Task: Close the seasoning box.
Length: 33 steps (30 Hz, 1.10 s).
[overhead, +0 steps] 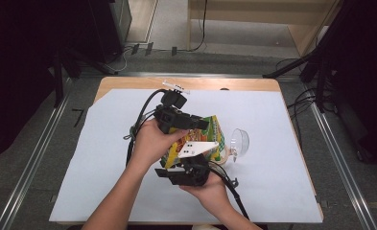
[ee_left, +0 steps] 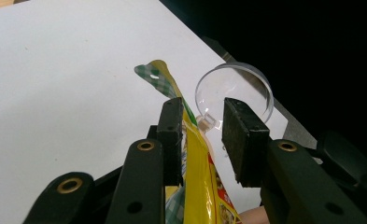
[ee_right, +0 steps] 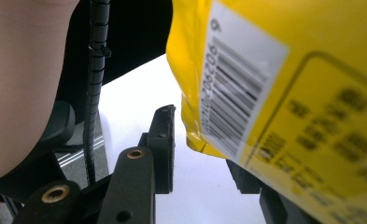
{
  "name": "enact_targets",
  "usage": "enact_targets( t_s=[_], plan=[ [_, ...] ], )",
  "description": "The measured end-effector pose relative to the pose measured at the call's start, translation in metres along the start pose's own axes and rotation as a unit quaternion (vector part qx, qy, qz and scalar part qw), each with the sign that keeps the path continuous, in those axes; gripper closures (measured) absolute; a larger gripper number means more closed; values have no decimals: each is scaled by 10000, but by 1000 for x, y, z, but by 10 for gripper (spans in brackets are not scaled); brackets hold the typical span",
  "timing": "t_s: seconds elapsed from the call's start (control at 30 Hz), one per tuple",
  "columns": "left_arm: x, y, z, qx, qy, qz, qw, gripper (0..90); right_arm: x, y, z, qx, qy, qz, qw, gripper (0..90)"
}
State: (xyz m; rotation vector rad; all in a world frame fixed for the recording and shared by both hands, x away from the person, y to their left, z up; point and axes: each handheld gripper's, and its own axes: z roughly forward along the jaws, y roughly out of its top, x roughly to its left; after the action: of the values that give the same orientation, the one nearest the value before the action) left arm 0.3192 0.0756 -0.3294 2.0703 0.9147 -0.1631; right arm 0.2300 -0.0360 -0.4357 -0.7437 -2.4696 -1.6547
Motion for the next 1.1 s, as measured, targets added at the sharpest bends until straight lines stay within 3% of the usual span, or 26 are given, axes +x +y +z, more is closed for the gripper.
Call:
enact_targets(
  t_s=[0.47, 0.67, 1.1],
  plan=[
    [4, -6, 0, 125, -84, -68, 9999, 701, -1, -7, 4, 12, 38, -130, 9999, 613],
    [6, -8, -1, 181, -65, -68, 9998, 709, -3, -12, 8, 42, 81, -60, 9999, 556],
    [9, -13, -1, 210, -50, -122, 9997, 742, -4, -18, 11, 66, 137, -104, 9998, 552]
  ],
)
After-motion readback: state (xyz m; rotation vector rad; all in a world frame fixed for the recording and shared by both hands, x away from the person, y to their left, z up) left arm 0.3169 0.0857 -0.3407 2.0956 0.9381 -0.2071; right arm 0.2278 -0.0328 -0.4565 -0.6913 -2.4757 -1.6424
